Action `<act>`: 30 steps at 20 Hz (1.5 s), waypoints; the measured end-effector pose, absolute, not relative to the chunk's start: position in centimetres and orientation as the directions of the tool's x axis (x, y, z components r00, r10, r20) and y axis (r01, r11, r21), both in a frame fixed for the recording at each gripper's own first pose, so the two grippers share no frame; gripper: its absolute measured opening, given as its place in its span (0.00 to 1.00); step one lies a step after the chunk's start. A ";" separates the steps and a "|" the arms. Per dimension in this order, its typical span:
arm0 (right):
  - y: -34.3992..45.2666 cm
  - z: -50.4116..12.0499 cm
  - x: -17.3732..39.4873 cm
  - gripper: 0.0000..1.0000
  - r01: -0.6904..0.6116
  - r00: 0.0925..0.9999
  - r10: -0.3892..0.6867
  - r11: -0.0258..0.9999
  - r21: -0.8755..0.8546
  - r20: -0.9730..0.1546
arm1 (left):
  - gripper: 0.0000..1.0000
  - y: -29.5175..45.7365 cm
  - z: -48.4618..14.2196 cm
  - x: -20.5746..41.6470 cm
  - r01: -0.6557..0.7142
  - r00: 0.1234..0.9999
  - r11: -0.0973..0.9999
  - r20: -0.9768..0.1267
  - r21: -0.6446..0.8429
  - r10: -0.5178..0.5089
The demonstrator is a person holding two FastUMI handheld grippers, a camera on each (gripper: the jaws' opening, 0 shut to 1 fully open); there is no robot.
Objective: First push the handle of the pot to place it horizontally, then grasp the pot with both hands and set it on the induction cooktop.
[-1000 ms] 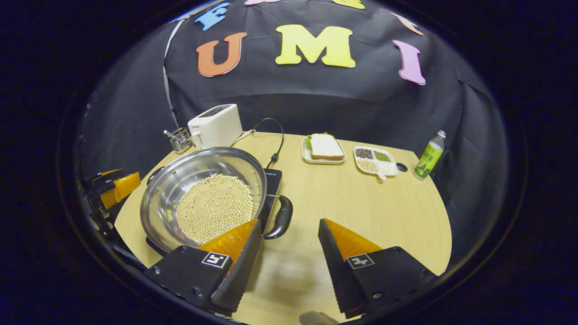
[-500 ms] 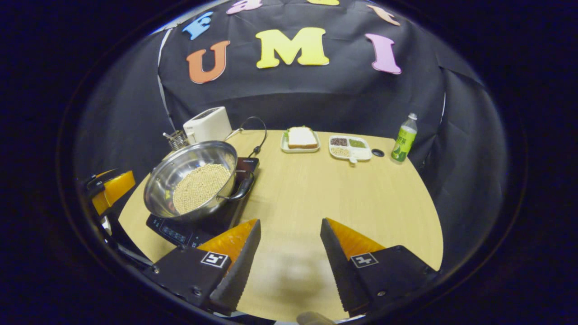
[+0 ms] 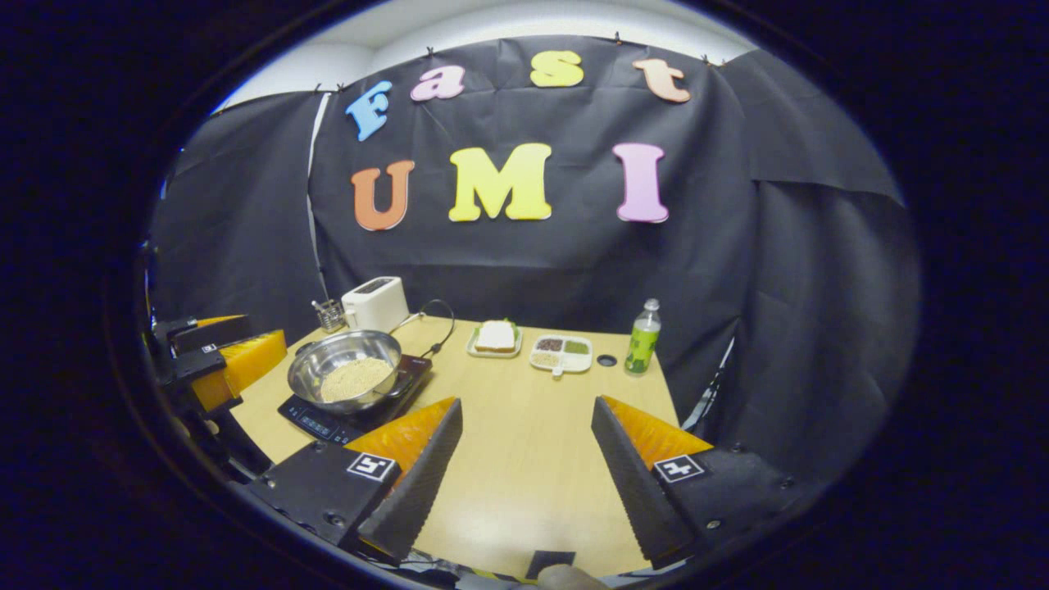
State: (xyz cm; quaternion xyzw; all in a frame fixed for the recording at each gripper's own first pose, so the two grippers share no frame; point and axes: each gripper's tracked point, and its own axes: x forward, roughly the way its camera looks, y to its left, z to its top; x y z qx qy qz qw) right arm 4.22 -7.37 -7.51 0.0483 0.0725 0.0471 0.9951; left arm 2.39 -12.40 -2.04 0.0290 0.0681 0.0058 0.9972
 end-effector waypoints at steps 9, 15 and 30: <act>-15.9 -1.2 -3.5 0.99 -0.029 0.998 0.024 0.994 0.105 0.053 | 0.96 -19.1 6.7 -3.8 -0.014 0.999 0.998 0.032 0.053 0.012; -17.9 1.4 -5.3 0.99 0.015 0.991 -0.032 0.992 0.129 0.130 | 0.96 -19.2 8.8 -4.3 -0.023 0.998 0.999 0.059 0.029 0.021; -20.0 2.8 -5.2 0.99 0.045 0.986 -0.074 0.981 0.186 0.151 | 0.96 -18.9 9.3 -3.7 -0.031 0.997 0.999 0.073 0.032 0.028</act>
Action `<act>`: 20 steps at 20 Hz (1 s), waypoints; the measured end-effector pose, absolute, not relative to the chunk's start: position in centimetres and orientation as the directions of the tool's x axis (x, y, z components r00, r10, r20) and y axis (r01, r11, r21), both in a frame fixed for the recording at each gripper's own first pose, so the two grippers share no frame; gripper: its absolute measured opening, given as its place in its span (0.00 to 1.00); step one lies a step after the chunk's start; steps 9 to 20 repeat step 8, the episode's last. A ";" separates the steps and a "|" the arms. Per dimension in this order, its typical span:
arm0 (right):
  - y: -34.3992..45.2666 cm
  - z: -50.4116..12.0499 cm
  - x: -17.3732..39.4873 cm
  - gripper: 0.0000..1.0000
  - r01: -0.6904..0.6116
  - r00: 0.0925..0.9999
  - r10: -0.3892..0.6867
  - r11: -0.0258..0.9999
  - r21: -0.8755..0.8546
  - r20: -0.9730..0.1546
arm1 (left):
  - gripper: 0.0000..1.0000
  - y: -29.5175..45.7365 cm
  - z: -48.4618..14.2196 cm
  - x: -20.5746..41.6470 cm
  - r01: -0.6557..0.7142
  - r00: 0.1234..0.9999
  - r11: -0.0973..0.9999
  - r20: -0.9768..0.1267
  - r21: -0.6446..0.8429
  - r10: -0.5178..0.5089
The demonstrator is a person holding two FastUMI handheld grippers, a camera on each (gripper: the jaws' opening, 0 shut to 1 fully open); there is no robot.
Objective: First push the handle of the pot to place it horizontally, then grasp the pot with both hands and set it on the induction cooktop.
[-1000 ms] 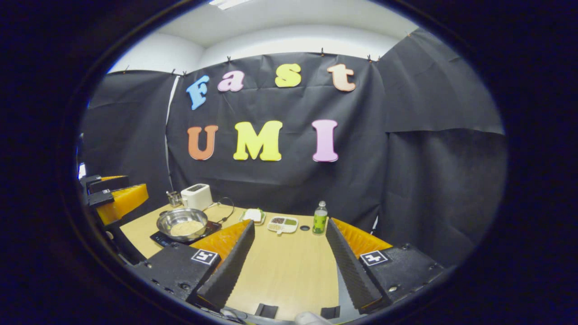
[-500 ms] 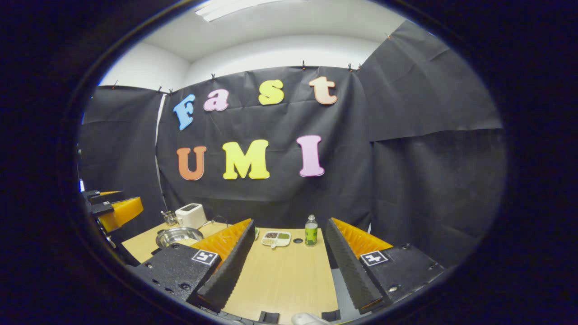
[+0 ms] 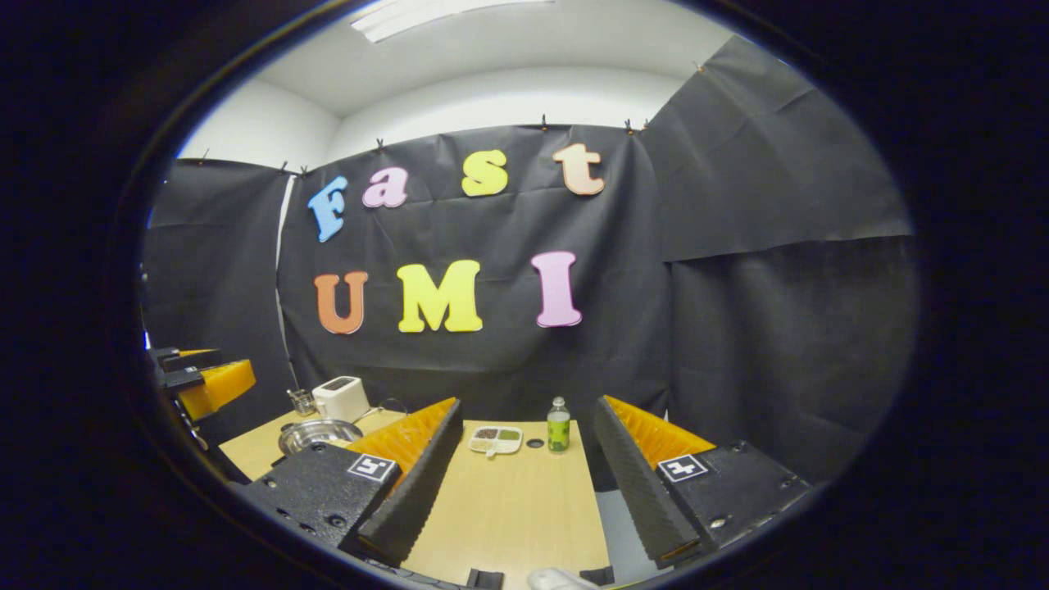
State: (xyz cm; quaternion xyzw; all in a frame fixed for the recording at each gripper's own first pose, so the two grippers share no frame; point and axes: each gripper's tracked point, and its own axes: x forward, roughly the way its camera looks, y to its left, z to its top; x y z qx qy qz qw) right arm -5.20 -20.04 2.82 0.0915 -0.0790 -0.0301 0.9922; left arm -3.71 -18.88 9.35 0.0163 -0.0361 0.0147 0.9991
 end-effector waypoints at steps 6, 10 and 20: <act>-20.4 2.8 -5.0 1.00 0.050 0.986 -0.077 0.983 0.177 0.149 | 0.96 -19.2 9.0 -3.3 -0.020 0.998 0.999 0.064 0.032 0.018; -20.5 2.6 -4.8 1.00 0.054 0.986 -0.080 0.983 0.175 0.147 | 0.96 -19.4 8.6 -3.2 -0.017 0.998 0.999 0.056 0.032 0.015; -20.5 2.6 -4.8 1.00 0.054 0.986 -0.080 0.983 0.175 0.147 | 0.96 -19.4 8.6 -3.2 -0.017 0.998 0.999 0.056 0.032 0.015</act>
